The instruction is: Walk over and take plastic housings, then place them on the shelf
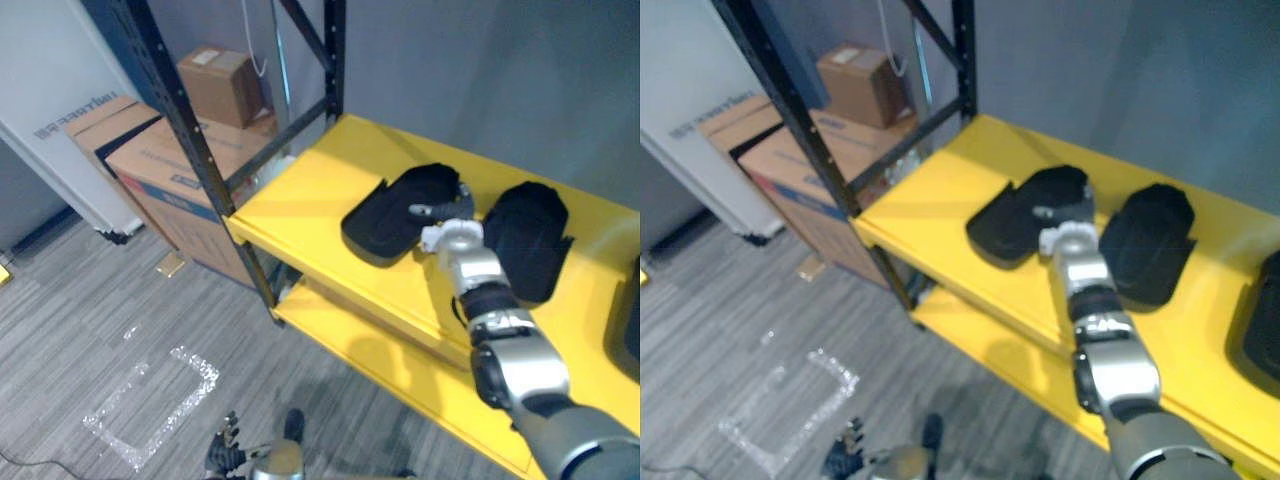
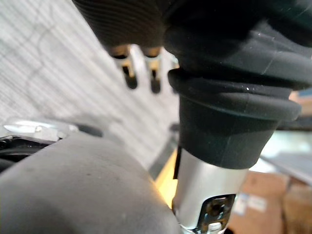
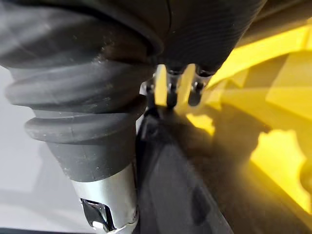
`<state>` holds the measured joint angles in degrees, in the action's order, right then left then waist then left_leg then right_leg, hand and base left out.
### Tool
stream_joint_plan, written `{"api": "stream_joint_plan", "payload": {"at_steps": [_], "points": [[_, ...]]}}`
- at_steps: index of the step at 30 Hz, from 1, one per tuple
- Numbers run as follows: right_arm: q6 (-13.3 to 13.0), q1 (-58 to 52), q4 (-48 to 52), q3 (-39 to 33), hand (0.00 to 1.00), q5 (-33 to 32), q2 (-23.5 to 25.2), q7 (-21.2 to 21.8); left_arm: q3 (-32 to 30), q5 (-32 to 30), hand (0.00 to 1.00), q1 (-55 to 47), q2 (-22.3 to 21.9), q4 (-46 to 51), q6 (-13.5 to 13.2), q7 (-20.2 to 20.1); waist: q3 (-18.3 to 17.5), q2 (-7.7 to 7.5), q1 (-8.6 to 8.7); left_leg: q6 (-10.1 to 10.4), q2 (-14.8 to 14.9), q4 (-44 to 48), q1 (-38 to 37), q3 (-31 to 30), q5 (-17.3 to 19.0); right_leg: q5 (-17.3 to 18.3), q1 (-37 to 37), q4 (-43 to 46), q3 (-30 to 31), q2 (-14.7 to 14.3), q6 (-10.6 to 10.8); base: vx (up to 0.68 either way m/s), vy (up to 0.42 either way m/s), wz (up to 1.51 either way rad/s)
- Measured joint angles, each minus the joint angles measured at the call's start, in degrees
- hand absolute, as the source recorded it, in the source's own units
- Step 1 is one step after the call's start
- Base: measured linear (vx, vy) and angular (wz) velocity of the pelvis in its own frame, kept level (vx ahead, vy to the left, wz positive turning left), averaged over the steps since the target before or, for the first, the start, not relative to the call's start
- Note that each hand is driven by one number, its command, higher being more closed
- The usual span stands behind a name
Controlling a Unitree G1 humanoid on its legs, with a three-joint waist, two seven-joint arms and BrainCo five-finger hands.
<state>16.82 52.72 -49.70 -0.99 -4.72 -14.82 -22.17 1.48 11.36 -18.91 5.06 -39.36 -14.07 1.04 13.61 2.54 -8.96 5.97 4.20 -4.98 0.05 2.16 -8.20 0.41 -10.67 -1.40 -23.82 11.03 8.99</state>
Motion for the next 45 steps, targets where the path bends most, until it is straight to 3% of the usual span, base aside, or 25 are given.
{"api": "stream_joint_plan", "payload": {"at_steps": [9, 17, 29, 33, 36, 41, 45], "points": [[-0.85, 2.62, -1.48, 0.32, 0.0, 0.01, -1.3, 0.5, 2.11, 0.09, 0.0, 0.89, 1.17, -0.01, 0.41, 0.16, 0.48, 0.2, -0.62, -0.02, 0.58, 0.05, 0.34, -0.12, -0.03, 0.36, 0.66, 1.04, 0.03, -0.09, -0.18, 0.0, 0.0, 0.0], [-5.53, 6.91, -2.56, 0.56, 0.0, 0.03, -2.98, -1.22, 2.16, 1.73, 0.0, 1.5, 1.38, 0.07, 0.33, 0.18, 1.51, -0.1, -1.41, 0.0, 0.71, 0.26, 1.79, -0.62, -0.42, 0.46, 1.55, 1.66, -0.79, -0.08, -0.34, 0.0, -0.01, 0.05], [-5.77, 7.77, -2.63, 0.49, 0.0, -0.07, -3.66, 0.1, 2.27, 1.72, 0.0, 1.49, 1.4, 0.18, 0.42, 0.49, 1.52, -0.08, -1.45, 0.21, 1.13, 0.26, 1.71, -1.54, -0.56, 1.94, 1.78, 3.89, -1.38, -0.14, -0.6, -0.01, -0.013, 0.04], [-7.25, 7.77, -3.22, 0.5, 0.0, 1.17, -3.84, -2.78, 2.34, 1.72, 0.0, 1.5, 1.42, 0.17, 0.33, 0.44, 1.52, -0.07, -1.44, 0.21, 1.12, 0.25, 1.8, -1.52, -0.55, 1.98, 1.95, 3.99, -1.36, -0.1, -0.57, 0.0, 0.0, 0.0], [-8.86, 7.82, -3.16, -0.03, 0.0, 3.52, -4.42, -8.23, 2.71, 1.75, 0.0, 1.51, 1.6, 0.17, 0.08, 0.52, 1.52, -0.07, -1.47, 0.21, 1.12, 0.25, 1.9, -1.53, -0.55, 2.13, 2.1, 4.13, -1.35, -0.08, -0.52, 0.0, 0.0, 0.0], [-7.62, 8.19, -2.9, -1.77, 0.0, 5.04, -6.16, -11.41, 3.73, 1.78, 0.0, 1.55, 2.14, 0.16, -0.11, 0.56, 1.52, -0.06, -1.35, 0.22, 1.18, 0.26, 1.87, -1.41, -0.55, 2.16, 2.18, 4.14, -1.23, -0.1, -0.54, 0.0, 0.0, 0.0], [-6.72, 8.21, -2.9, -2.43, 0.0, 4.92, -7.15, -10.96, 3.85, 1.8, 0.0, 1.6, 2.11, 0.16, -0.09, 0.56, 1.65, 0.17, -1.34, 0.22, 1.19, 0.26, 1.79, -1.33, -0.55, 2.17, 2.2, 4.26, -1.13, -0.08, -0.55, 0.0, 0.0, 0.0]]}}
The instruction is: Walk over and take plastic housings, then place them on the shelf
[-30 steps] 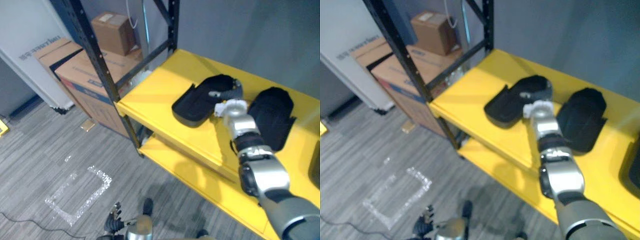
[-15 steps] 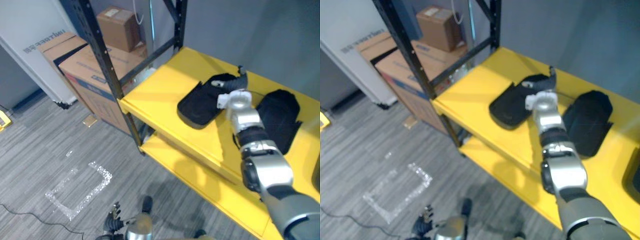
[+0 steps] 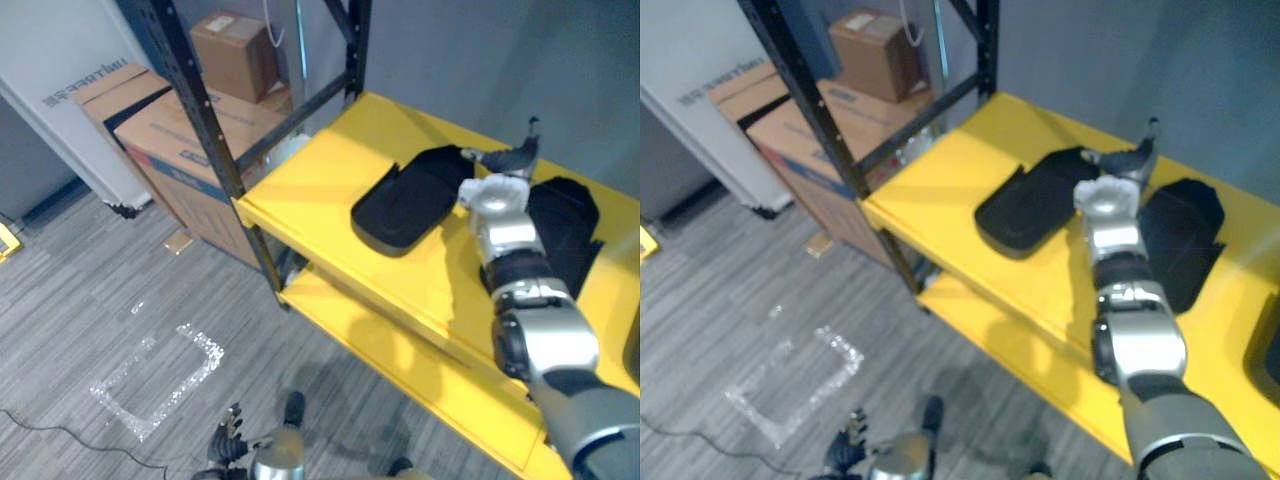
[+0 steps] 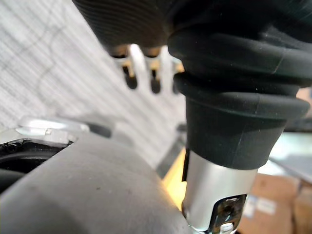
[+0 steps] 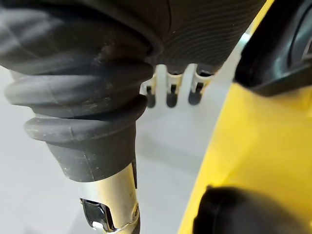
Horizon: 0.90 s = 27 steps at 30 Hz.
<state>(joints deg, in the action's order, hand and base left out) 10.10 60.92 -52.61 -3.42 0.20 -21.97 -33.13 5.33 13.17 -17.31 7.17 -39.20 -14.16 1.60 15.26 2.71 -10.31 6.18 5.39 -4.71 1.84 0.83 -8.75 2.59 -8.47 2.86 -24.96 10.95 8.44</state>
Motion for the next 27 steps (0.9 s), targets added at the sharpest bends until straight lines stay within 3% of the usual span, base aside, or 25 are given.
{"api": "stream_joint_plan", "payload": {"at_steps": [7, 12, 17, 27], "points": [[1.51, 0.18, -1.65, 0.07, 0.0, -1.74, -0.67, 5.98, 0.49, -0.01, 0.0, 0.48, -0.27, -0.12, 0.41, -0.1, 0.47, 0.87, 0.0, 0.0, 0.26, -0.01, -0.36, 0.53, 0.0, 0.72, 0.6, 1.41, 0.6, 0.12, -0.11, -0.02, -0.013, -0.04], [1.67, 0.19, -4.04, 0.03, 0.0, -2.83, -1.08, 12.1, 0.54, 0.37, 0.0, 0.52, -0.29, -0.21, 0.5, -0.31, 0.55, 1.0, 0.0, 0.01, 0.25, -0.01, -0.63, 1.14, 0.02, 0.9, 0.92, 1.91, 1.28, 0.32, -0.07, 0.0, -0.011, -0.05], [3.66, 0.22, -7.22, 0.0, 0.0, -2.85, -1.26, 18.33, 0.58, 0.41, 0.0, 0.73, -0.36, -0.16, 0.99, -0.62, 0.72, 1.25, -0.08, 0.01, 0.17, 0.0, -0.41, 1.08, 0.01, 1.47, 1.66, 3.26, 1.29, 0.69, -0.1, 0.0, 0.0, 0.0], [3.75, 2.18, -9.25, -0.44, 0.0, -2.91, -1.76, 22.11, 1.68, 0.5, 0.0, 1.49, -0.02, 0.03, 2.17, -0.63, 1.32, 1.79, -0.21, -0.05, -0.04, 0.01, -0.09, 0.88, -0.06, 2.53, 2.59, 5.12, 1.24, 1.27, -0.01, 0.0, -0.003, 0.01]]}}
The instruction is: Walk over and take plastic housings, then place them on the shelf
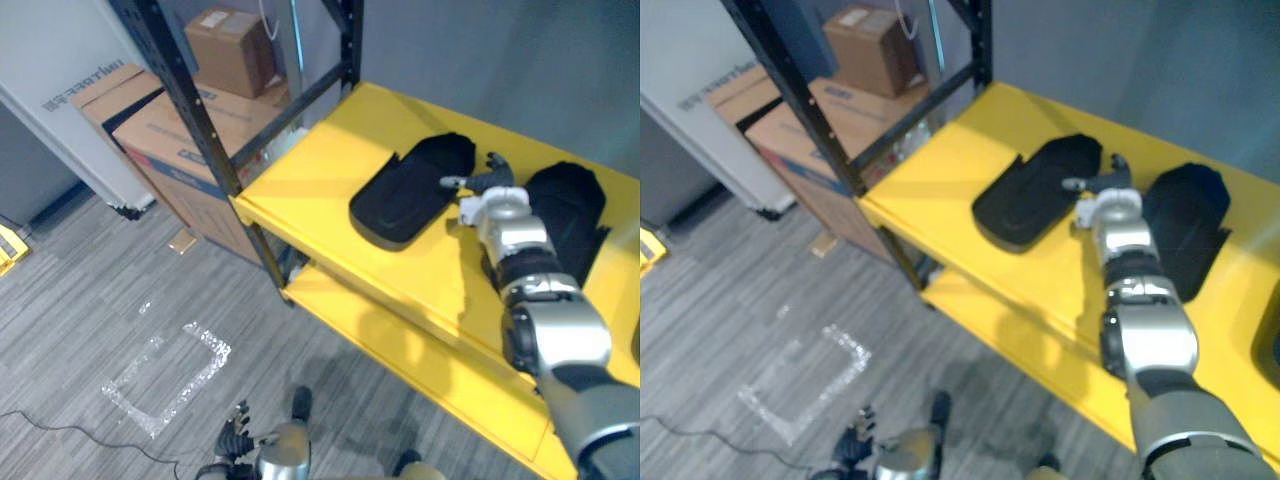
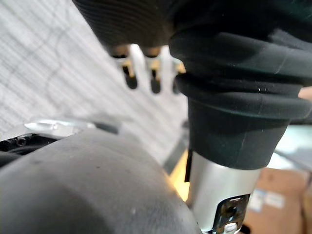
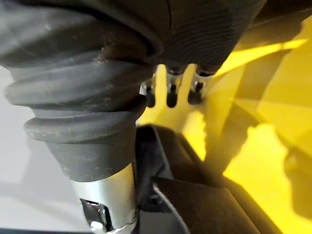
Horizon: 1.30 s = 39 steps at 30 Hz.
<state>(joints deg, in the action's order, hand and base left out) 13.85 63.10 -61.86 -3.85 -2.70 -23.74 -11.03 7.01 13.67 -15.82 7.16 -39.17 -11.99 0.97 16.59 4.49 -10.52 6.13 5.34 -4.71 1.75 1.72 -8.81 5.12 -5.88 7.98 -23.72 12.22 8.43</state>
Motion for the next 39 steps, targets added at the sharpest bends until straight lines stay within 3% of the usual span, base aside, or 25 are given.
{"api": "stream_joint_plan", "payload": {"at_steps": [4, 11, 21, 39], "points": [[-0.78, 0.01, -0.36, 0.0, 0.0, -0.05, 0.0, 0.02, 0.05, 0.0, 0.0, 0.01, -0.01, -0.02, -0.08, 0.01, 0.09, 0.12, -0.03, 0.0, -0.02, 0.0, 0.03, -0.12, 0.0, 0.43, 0.27, 0.72, -0.07, 0.16, -0.03, 0.0, 0.0, 0.0], [-4.93, 0.67, -0.46, 0.0, 0.0, -1.25, -0.4, -1.44, 0.06, -0.01, 0.0, 0.39, -0.1, -0.06, -1.26, -0.04, 2.23, 0.56, 0.04, -0.08, -0.27, 0.0, 0.25, -0.5, -0.13, 0.83, 0.78, 1.87, -0.3, 0.58, 0.02, -0.02, -0.012, 0.02], [-7.86, 0.67, -1.56, 0.01, 0.0, -3.4, -0.43, -2.67, 0.05, -0.05, 0.0, 0.69, -0.03, -0.53, -2.44, -0.07, 2.43, 0.42, -0.02, 0.0, -0.33, 0.01, 0.4, -1.21, -0.22, 1.04, 0.4, 1.84, -1.12, 0.54, 0.02, 0.0, -0.012, 0.03], [-10.32, 0.65, -1.6, 0.57, 0.0, -3.8, -0.35, -2.7, -0.1, -0.07, 0.0, 2.35, 0.18, -2.53, -2.94, -0.04, 3.35, 0.35, -0.48, 0.02, -0.19, 0.01, 0.33, -1.45, -0.22, 1.04, -0.03, 1.33, -1.44, 0.24, 0.01, 0.0, -0.001, 0.0]]}}
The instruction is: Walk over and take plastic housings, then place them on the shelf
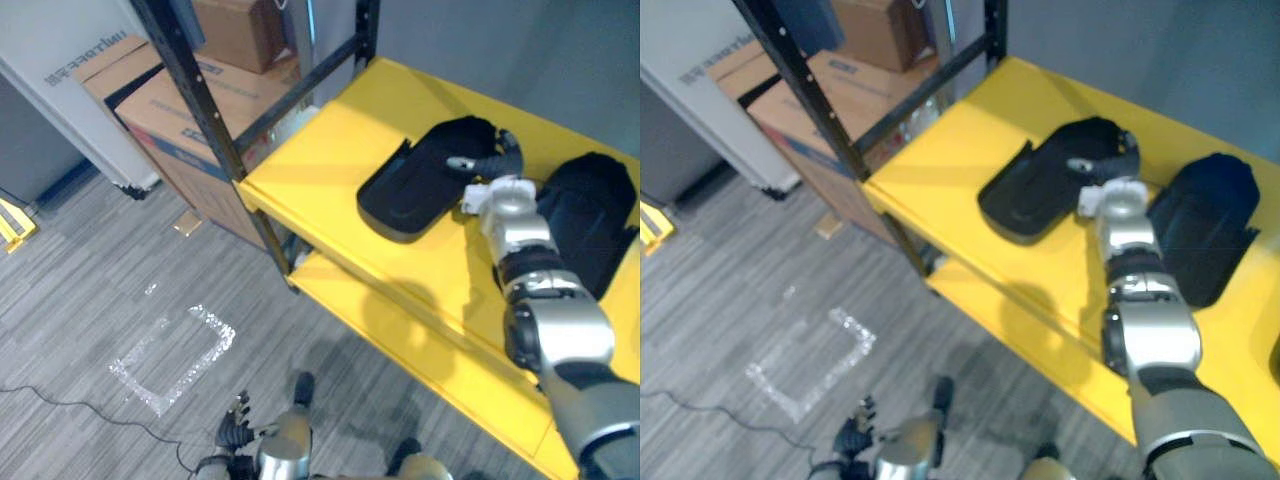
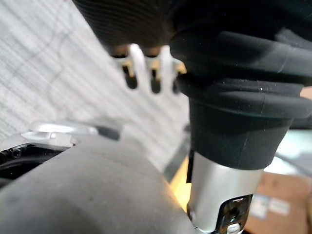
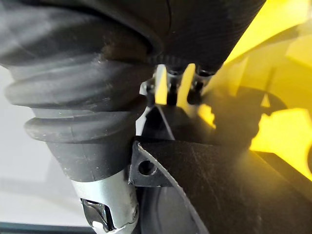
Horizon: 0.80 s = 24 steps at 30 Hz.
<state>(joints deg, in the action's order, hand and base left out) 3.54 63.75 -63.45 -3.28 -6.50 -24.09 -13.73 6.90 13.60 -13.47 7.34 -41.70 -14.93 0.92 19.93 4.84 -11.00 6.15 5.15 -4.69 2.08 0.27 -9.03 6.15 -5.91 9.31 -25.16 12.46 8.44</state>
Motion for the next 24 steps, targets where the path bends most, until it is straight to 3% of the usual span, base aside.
{"api": "stream_joint_plan", "payload": {"at_steps": [24], "points": [[-3.14, -0.04, 0.04, -0.01, 0.0, -1.25, 0.54, -3.83, -0.6, 0.0, 0.0, 0.14, -0.03, -0.4, -1.72, 0.02, 0.77, -0.46, -0.69, 0.12, 0.17, 0.01, 0.7, -1.23, -0.07, -0.01, -0.04, -0.62, -0.77, -0.46, -0.01, 0.0, -0.001, 0.0]]}}
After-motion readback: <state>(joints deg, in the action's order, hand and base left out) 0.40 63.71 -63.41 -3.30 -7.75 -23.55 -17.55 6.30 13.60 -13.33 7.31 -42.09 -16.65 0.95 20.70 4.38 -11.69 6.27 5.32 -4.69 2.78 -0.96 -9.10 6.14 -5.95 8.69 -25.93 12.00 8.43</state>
